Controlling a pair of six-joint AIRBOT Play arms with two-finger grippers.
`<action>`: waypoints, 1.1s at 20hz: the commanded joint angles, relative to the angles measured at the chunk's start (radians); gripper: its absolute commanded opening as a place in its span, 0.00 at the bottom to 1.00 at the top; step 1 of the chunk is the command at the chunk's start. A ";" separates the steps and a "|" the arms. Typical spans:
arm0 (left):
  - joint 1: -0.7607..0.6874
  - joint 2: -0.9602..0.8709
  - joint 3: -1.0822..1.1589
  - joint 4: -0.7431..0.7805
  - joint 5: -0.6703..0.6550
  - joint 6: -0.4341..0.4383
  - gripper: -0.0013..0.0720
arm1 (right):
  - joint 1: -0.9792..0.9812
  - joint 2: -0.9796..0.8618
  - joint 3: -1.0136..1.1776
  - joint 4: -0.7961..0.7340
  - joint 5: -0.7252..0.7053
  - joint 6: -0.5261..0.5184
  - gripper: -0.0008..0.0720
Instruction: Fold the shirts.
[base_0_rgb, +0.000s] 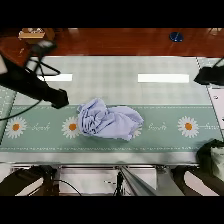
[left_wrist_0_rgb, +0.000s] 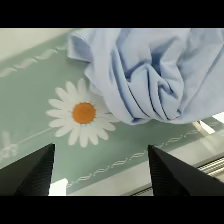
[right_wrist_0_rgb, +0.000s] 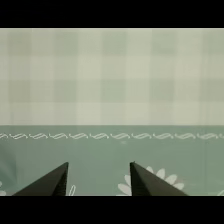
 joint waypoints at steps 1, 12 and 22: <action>0.050 0.001 -0.259 -0.109 0.213 0.025 1.00 | -0.233 0.011 -0.143 0.265 0.012 -0.075 0.66; 0.150 -0.230 -0.420 -0.413 0.475 0.140 0.98 | -0.247 0.011 -0.330 0.354 -0.046 -0.161 0.66; 0.148 -0.321 -0.410 -0.428 0.473 0.205 0.05 | -0.248 0.011 -0.375 0.351 -0.027 -0.193 0.66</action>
